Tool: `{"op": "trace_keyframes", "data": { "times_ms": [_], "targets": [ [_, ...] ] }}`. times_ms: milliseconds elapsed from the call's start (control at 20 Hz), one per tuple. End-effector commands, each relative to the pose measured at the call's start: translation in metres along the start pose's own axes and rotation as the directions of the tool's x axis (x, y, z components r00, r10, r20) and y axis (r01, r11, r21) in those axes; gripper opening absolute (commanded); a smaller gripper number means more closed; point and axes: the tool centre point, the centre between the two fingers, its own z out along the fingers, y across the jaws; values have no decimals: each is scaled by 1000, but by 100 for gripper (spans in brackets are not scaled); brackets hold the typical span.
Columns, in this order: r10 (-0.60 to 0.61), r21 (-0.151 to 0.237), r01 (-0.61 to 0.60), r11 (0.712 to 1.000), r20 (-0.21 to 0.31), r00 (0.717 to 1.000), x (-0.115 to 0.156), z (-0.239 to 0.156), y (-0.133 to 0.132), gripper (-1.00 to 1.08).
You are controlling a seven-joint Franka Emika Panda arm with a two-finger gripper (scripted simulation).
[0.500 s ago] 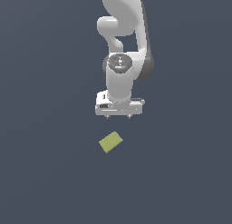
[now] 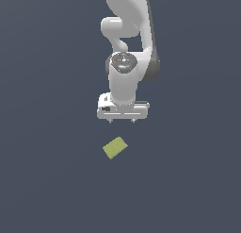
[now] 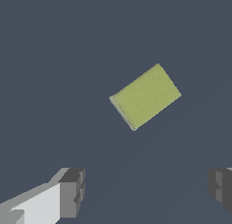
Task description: Pick up the object and move it to a goal position.
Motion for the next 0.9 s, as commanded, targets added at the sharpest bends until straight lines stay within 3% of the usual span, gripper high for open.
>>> {"op": "trace_keyframes", "data": {
  "times_ms": [0,400,850],
  "targets": [
    [-2,-4,2,1000,-3,1000,1,-4,1,100],
    [25,-1,-25,1000,-3,1000,3,0,2,100],
    [166,7,-166,986,-6,986,14,13,6,100]
  ]
}}
